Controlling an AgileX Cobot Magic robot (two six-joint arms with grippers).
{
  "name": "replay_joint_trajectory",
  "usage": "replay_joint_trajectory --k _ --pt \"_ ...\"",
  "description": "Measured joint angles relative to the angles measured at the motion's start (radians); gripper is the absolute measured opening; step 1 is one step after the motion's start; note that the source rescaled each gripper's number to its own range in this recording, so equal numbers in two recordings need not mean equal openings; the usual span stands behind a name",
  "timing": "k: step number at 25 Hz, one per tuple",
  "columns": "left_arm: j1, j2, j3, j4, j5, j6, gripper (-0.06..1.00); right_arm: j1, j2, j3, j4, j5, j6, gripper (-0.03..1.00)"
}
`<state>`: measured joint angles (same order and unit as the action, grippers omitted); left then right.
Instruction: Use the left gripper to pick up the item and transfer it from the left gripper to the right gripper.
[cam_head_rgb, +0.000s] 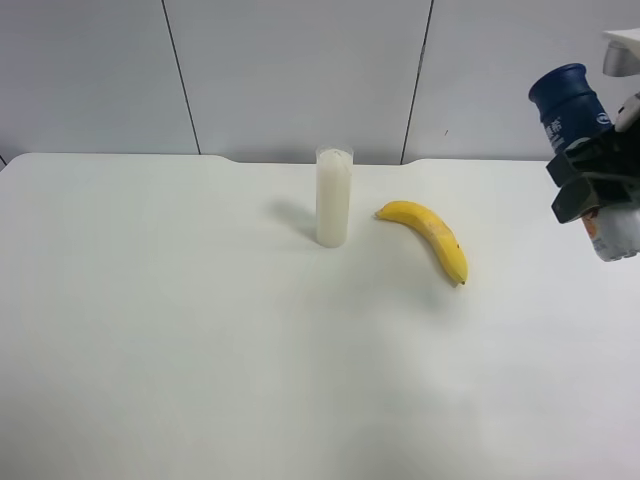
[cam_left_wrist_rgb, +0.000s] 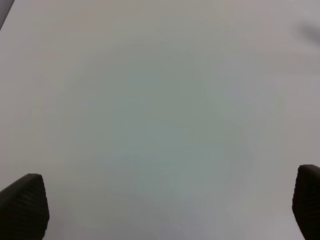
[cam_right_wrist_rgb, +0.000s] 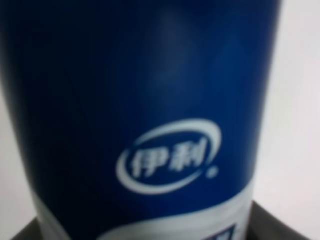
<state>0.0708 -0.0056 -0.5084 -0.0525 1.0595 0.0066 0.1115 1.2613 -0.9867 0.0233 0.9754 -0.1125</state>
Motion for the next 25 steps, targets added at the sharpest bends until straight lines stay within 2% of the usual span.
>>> replay_joint_trajectory --k 4,8,16,25 --pt "0.000 0.000 0.000 0.000 0.000 0.000 0.99 -0.107 0.091 0.000 0.071 -0.088 -0.066 0.00" --pt "0.000 0.000 0.000 0.000 0.000 -0.001 0.99 -0.148 0.210 0.000 0.057 -0.158 -0.076 0.00" --pt "0.000 0.000 0.000 0.000 0.000 -0.001 0.99 -0.152 0.401 0.000 -0.014 -0.275 -0.077 0.00" --pt "0.000 0.000 0.000 0.000 0.000 -0.001 0.99 -0.152 0.514 0.000 -0.046 -0.321 -0.077 0.00"
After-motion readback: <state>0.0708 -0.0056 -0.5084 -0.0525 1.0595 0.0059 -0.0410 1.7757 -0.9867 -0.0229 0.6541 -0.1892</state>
